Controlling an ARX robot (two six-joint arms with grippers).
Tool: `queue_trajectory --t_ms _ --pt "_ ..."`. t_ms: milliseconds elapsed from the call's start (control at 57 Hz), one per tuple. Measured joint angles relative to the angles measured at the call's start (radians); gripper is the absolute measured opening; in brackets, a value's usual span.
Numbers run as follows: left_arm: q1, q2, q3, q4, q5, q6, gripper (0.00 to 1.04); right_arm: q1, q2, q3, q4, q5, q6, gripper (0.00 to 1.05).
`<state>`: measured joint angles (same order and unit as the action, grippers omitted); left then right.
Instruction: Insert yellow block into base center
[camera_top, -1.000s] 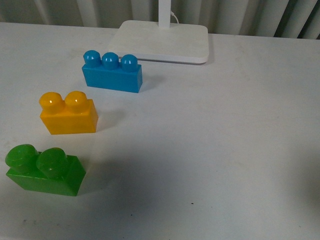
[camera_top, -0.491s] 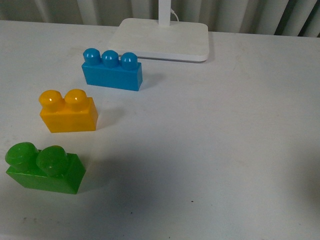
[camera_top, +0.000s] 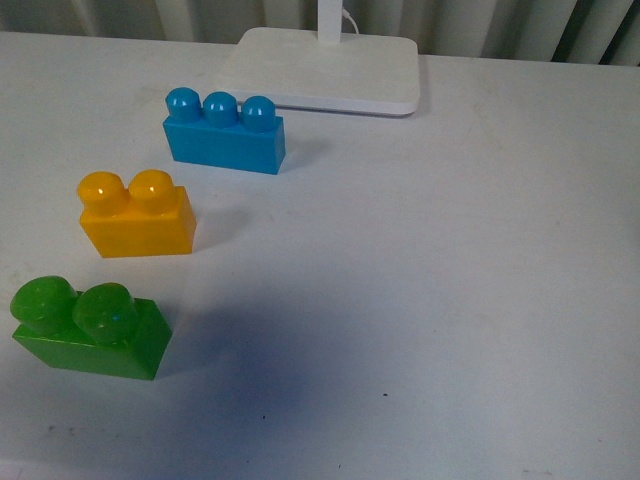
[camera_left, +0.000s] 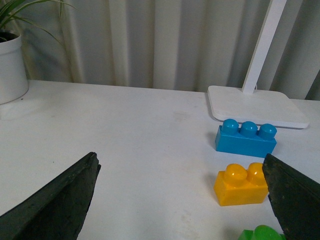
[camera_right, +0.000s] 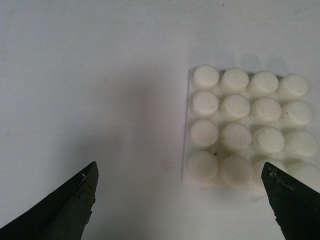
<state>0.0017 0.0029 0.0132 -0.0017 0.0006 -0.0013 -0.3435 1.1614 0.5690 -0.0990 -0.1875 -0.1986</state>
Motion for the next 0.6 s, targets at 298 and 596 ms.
queue_trajectory --t_ms 298,596 --pt "0.0 0.0 0.0 0.0 0.0 0.0 0.98 -0.056 0.261 0.178 -0.042 0.02 -0.069 0.96" --pt "0.0 0.0 0.0 0.0 0.0 0.0 0.98 -0.114 0.377 0.247 -0.072 0.0 -0.077 0.96"
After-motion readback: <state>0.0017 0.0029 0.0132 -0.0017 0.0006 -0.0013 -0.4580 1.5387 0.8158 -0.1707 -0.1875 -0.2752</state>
